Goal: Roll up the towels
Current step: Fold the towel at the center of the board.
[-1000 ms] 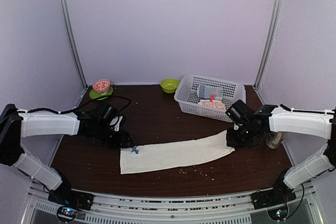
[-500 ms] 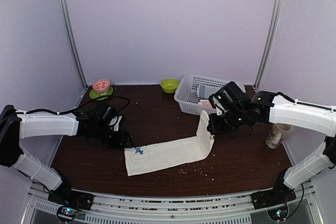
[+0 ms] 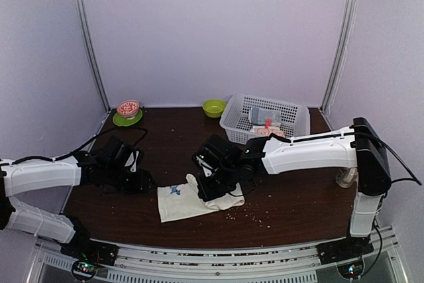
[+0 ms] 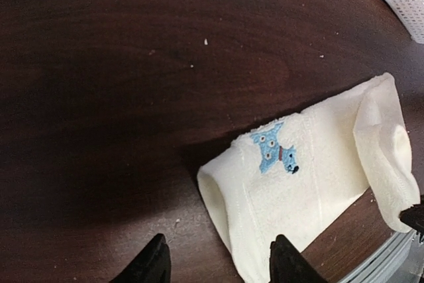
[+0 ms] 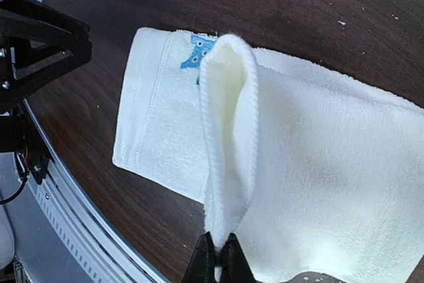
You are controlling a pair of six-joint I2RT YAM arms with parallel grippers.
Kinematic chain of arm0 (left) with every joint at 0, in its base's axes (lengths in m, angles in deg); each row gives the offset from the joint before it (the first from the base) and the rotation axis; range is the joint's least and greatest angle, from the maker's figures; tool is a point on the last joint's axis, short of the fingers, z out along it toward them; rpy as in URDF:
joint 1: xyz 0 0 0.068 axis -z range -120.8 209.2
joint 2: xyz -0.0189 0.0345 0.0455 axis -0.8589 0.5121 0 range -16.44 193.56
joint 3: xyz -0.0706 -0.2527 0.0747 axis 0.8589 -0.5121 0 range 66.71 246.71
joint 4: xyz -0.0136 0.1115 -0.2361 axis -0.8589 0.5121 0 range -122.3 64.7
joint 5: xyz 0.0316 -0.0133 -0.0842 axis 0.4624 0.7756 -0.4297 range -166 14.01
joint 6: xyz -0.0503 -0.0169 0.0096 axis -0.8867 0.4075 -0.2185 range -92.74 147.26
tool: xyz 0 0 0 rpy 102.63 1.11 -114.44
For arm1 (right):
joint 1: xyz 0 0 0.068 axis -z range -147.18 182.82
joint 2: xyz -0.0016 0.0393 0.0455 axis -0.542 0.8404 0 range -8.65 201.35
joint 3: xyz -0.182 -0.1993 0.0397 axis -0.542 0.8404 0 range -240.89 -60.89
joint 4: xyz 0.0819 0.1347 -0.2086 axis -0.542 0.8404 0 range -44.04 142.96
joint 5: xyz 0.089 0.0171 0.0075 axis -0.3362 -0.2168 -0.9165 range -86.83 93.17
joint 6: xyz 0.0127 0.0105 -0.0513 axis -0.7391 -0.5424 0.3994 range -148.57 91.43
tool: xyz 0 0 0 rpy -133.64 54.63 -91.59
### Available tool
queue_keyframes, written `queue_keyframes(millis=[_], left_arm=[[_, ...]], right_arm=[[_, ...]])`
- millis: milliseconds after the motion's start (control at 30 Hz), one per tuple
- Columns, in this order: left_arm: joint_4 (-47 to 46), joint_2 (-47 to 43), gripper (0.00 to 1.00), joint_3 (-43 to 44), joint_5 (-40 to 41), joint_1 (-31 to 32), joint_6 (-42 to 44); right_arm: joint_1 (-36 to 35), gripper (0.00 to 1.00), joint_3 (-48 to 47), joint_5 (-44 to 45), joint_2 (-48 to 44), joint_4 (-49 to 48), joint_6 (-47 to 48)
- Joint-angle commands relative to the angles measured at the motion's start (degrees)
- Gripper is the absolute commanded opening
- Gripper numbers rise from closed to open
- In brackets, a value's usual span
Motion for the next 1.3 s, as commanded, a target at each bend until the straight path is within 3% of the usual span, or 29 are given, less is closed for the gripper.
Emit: queue_keyframes(millis=[0, 733, 1267], left_arm=[[-0.8, -2.7, 0.53, -2.7, 2.0, -0.2, -2.5], [1.2, -5.1, 0.52, -4.6, 3.3, -0.1, -2.6], [1.0, -5.1, 0.52, -5.5, 3.1, -0.2, -2.7]], right_arm=[[-0.6, 0.0, -4.5, -0.5, 1.7, -0.8, -1.5], [-2.9, 0.0, -17.6, -0.5, 12.1, 5.3, -3.0], [-4.4, 0.0, -22.1, -1.7, 15.1, 5.9, -4.3]])
